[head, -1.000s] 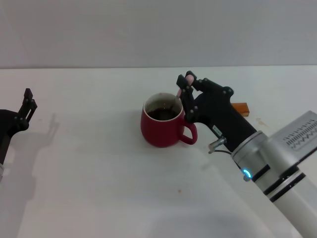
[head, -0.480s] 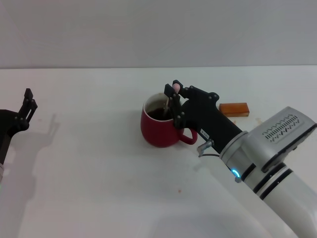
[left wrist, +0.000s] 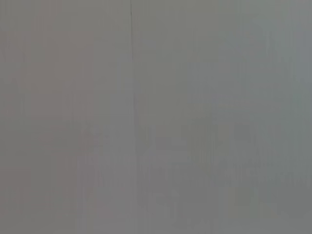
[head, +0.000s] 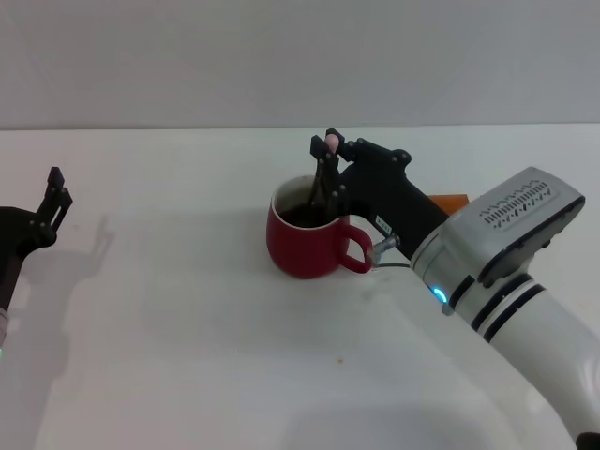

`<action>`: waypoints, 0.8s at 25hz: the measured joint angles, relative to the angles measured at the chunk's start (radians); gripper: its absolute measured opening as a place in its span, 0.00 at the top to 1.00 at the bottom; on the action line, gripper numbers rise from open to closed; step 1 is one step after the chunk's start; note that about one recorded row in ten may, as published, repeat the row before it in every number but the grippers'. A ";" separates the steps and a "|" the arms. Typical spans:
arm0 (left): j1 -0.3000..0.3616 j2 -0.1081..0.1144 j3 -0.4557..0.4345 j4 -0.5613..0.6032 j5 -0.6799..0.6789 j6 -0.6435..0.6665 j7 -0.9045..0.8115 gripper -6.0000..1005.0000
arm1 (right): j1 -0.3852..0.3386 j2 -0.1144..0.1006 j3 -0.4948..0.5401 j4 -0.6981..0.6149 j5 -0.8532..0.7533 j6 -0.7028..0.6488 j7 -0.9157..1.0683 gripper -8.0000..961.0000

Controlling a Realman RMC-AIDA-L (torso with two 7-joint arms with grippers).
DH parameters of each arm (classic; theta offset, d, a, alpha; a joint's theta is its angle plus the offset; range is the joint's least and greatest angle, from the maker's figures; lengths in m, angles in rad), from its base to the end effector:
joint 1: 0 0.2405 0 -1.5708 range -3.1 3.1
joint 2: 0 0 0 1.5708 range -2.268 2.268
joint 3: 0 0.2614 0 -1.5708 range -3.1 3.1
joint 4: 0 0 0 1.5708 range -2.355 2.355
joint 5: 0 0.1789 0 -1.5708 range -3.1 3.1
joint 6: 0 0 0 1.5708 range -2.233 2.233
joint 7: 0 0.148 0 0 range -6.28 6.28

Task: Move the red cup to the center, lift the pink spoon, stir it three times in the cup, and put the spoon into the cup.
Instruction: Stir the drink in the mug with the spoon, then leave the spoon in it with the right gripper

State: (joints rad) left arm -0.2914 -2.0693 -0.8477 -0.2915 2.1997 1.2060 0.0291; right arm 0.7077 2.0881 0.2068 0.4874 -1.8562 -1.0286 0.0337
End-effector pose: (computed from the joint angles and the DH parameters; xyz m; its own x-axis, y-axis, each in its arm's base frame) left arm -0.3292 0.2891 0.0102 0.7440 -0.0709 0.6644 0.6659 -0.0042 -0.7461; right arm 0.1668 0.3402 -0.0989 0.6655 0.0011 -0.7464 -0.5871 -0.6167 -0.5243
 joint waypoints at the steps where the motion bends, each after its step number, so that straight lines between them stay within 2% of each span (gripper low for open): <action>1: 0.000 0.000 0.000 0.000 0.000 0.000 0.000 0.16 | 0.000 0.000 0.003 -0.008 0.000 0.000 0.000 0.85; 14: -0.006 0.000 0.005 -0.002 0.006 -0.003 0.000 0.16 | -0.065 0.000 -0.001 0.026 -0.038 -0.012 0.000 0.85; 20: -0.006 0.000 0.007 -0.001 0.008 -0.003 0.000 0.16 | -0.057 0.001 -0.005 0.053 -0.051 -0.004 0.000 0.85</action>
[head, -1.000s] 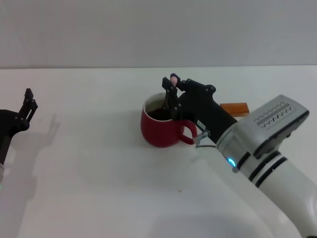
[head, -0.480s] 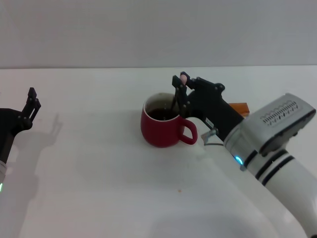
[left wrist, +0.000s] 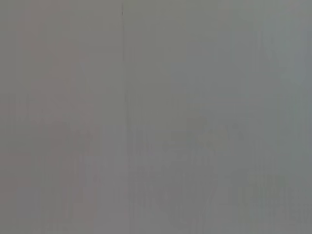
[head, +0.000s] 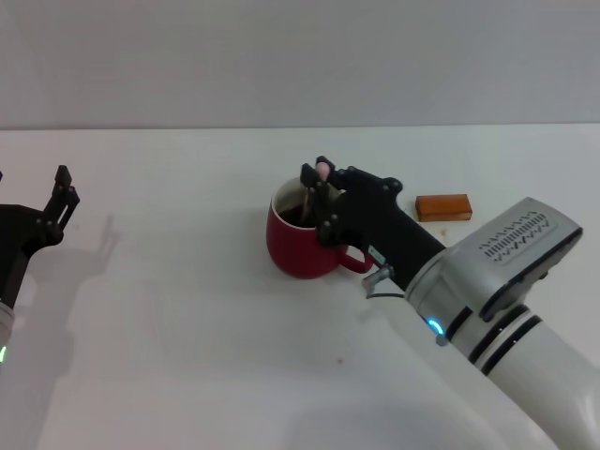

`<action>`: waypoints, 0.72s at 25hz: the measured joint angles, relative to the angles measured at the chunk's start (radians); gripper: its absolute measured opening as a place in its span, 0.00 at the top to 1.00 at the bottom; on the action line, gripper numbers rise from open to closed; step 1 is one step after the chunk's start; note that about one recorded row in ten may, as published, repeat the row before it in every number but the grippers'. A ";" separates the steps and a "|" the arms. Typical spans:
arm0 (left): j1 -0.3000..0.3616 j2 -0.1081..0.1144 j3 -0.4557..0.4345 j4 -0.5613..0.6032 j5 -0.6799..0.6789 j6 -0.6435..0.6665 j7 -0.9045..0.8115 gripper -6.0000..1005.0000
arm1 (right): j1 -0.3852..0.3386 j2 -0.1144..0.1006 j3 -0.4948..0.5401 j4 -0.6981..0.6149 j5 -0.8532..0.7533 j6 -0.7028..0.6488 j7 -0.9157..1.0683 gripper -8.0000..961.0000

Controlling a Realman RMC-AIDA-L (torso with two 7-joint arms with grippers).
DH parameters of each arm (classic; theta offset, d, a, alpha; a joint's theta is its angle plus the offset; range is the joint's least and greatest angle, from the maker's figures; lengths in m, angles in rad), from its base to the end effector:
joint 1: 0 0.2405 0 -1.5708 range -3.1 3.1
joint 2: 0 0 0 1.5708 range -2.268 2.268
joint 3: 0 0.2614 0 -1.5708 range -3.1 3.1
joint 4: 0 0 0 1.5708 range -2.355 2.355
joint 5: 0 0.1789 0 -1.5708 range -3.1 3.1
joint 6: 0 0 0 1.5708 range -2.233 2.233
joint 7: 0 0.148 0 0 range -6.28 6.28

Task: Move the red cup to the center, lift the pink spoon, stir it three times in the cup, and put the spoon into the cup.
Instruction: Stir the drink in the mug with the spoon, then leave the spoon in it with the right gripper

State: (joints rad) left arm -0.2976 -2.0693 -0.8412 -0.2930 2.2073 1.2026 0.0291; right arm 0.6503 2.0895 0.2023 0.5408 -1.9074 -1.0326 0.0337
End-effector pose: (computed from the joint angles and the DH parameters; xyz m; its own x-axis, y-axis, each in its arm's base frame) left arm -0.3262 0.2910 0.0080 0.7456 -0.0719 0.6625 0.6628 -0.0219 -0.7484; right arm 0.1702 0.3193 -0.1079 0.6469 -0.0350 -0.7617 -0.5995 -0.6406 -0.4798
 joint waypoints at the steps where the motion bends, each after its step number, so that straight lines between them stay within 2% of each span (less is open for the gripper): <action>1: 0.000 0.000 0.001 0.000 0.000 0.000 0.000 0.16 | 0.007 0.001 0.000 0.001 -0.001 0.004 0.000 0.85; 11: -0.001 -0.001 0.002 0.000 0.000 0.000 0.000 0.16 | 0.041 0.000 0.060 -0.061 -0.002 0.042 0.000 0.85; 18: -0.002 -0.002 0.013 -0.001 0.000 0.000 0.000 0.16 | 0.012 0.000 0.049 -0.047 -0.008 0.036 0.000 0.85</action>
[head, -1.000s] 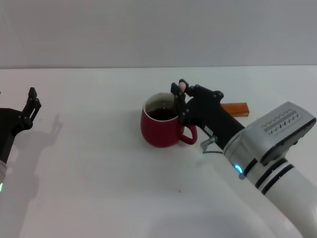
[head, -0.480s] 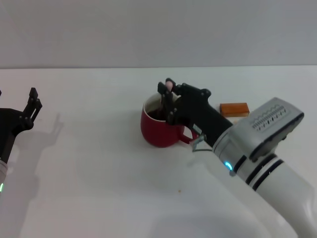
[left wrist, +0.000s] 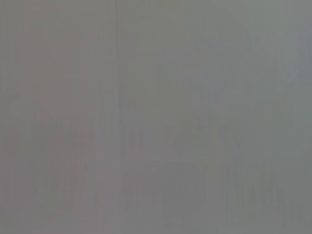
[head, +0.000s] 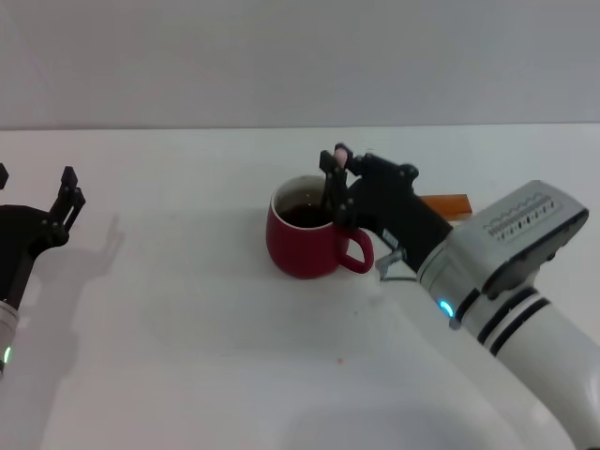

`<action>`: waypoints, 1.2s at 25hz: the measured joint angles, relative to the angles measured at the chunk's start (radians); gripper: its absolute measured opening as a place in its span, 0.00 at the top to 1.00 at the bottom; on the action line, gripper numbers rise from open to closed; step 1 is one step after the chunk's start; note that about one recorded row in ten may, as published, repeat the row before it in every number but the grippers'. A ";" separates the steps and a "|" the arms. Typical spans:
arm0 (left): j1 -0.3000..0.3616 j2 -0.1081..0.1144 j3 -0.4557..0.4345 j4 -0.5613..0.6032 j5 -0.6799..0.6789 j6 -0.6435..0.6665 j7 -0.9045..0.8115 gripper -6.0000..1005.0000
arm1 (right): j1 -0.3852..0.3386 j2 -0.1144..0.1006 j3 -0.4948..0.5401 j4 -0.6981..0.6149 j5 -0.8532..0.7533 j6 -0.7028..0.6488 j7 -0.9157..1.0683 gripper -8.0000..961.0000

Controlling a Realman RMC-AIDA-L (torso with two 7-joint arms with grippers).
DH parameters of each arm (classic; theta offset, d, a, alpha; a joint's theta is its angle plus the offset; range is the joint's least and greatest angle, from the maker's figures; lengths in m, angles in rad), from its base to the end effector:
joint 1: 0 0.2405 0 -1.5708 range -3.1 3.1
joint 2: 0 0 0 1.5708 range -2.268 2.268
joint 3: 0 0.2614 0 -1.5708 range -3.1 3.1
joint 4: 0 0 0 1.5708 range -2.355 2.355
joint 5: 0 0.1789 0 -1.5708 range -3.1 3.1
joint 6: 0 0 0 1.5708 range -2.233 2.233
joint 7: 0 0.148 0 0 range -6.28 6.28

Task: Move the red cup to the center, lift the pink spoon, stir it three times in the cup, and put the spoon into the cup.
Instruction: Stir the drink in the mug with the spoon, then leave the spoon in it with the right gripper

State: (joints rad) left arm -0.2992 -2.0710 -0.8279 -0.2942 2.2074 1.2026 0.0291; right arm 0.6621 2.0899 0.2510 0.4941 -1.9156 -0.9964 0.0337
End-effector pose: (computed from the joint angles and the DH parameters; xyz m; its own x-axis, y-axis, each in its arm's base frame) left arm -0.3240 0.2910 0.0052 0.7456 -0.0709 0.6626 0.6619 -0.0364 -0.7487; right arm 0.1784 0.3330 -0.1019 0.6750 -0.0323 -0.7371 -0.6009 -0.6038 -0.5238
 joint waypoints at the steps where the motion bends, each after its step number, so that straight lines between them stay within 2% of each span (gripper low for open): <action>1: 0.000 0.000 0.001 0.000 0.000 0.000 0.000 0.16 | -0.011 0.001 -0.002 0.010 -0.009 0.000 0.000 0.85; 3: 0.001 -0.001 0.002 0.000 0.000 0.000 0.000 0.16 | -0.035 0.002 -0.003 0.033 -0.036 0.001 0.000 0.85; 7: 0.001 -0.001 0.007 0.000 0.000 0.000 0.000 0.16 | -0.035 0.003 -0.003 0.043 -0.043 0.005 0.000 0.85; 14: -0.004 -0.001 0.012 -0.002 0.000 0.000 0.000 0.16 | 0.024 0.003 0.020 0.013 -0.045 0.026 0.000 0.85; 20: -0.006 -0.001 0.012 -0.003 -0.001 0.003 0.000 0.16 | 0.044 0.001 0.056 -0.028 -0.045 0.042 0.000 0.85; 25: -0.007 -0.001 0.012 -0.003 -0.003 0.003 0.000 0.16 | 0.017 -0.004 0.060 -0.030 -0.046 0.037 0.000 0.85; 30: -0.007 -0.002 0.012 -0.003 -0.003 0.004 0.000 0.16 | -0.024 0.001 0.049 0.020 -0.095 0.036 0.000 0.85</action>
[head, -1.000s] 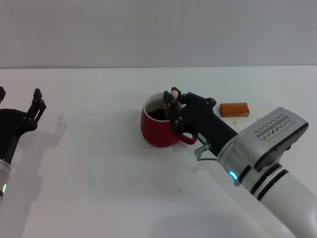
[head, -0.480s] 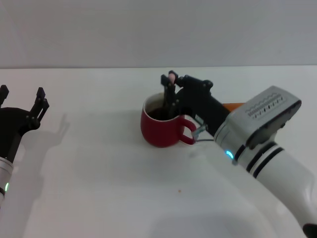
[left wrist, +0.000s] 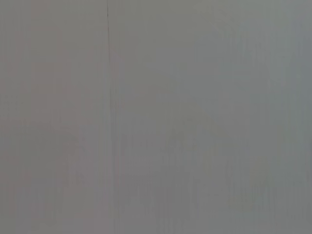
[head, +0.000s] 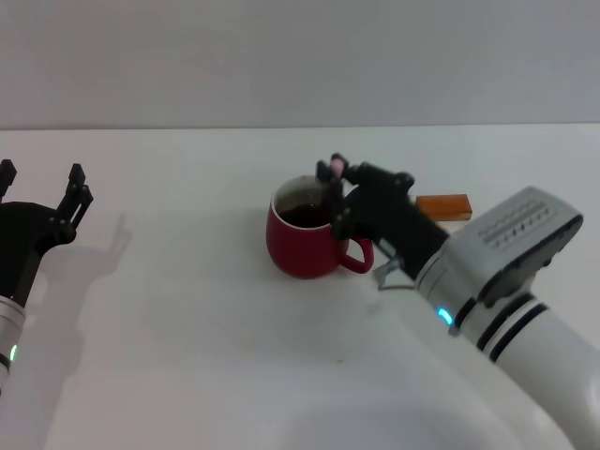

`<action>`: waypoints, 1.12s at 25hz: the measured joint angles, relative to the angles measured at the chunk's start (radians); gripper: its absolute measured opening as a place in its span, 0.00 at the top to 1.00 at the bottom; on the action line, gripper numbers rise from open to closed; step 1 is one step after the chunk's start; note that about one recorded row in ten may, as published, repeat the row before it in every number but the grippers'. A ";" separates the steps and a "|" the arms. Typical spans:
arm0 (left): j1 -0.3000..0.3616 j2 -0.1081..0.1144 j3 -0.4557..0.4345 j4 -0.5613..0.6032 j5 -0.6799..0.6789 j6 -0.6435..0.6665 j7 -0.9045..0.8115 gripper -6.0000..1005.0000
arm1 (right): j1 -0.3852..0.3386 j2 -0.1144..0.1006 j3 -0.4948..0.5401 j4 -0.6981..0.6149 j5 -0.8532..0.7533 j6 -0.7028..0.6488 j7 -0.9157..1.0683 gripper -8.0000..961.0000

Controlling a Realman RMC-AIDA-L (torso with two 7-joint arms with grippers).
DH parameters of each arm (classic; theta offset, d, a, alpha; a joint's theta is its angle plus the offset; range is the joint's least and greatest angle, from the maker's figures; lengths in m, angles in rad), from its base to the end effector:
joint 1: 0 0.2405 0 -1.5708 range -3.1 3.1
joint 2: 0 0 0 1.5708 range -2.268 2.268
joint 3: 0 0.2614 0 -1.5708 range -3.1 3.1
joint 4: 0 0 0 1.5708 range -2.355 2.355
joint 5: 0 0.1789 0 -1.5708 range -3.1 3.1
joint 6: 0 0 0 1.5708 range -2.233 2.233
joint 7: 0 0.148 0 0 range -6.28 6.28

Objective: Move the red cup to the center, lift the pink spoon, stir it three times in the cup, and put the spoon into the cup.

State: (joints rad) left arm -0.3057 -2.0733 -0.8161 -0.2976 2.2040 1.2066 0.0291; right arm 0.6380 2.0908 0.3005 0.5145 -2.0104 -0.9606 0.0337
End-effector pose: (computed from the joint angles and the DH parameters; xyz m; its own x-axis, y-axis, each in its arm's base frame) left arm -0.3198 0.2926 0.0029 0.7423 -0.0787 0.6654 0.6637 -0.0503 -0.7463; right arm 0.1777 0.3266 -0.1075 0.6891 -0.0423 -0.7235 -0.5814 -0.6283 -0.5170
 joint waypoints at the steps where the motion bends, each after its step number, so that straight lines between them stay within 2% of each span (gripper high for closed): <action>1: 0.000 0.000 0.000 0.000 0.000 0.000 0.000 0.16 | 0.000 0.000 0.000 0.000 0.000 0.000 0.000 0.85; 18: 0.006 0.000 0.003 -0.025 0.003 0.001 -0.002 0.16 | 0.029 -0.002 0.043 0.010 -0.051 0.010 0.000 0.84; 20: 0.007 0.001 0.004 -0.025 0.003 0.001 -0.002 0.16 | 0.026 -0.002 0.043 0.011 -0.051 0.007 0.000 0.64; 24: 0.008 0.002 0.004 -0.023 0.003 0.002 -0.002 0.16 | -0.003 -0.002 0.058 0.009 -0.048 -0.028 -0.003 0.55; 26: 0.010 0.003 -0.001 -0.020 0.000 0.005 -0.002 0.16 | -0.077 -0.005 0.107 -0.009 -0.047 -0.099 -0.007 0.50; 27: 0.010 0.003 -0.001 -0.020 0.000 0.005 -0.002 0.16 | -0.077 -0.005 0.107 -0.009 -0.047 -0.099 -0.007 0.47; 28: 0.012 0.003 -0.005 -0.018 -0.002 0.008 -0.002 0.16 | -0.142 -0.008 0.168 -0.025 -0.047 -0.156 -0.008 0.45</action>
State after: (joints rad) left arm -0.2935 -2.0698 -0.8207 -0.3154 2.2018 1.2143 0.0275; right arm 0.4961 2.0824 0.4680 0.4892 -2.0571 -1.1161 0.0261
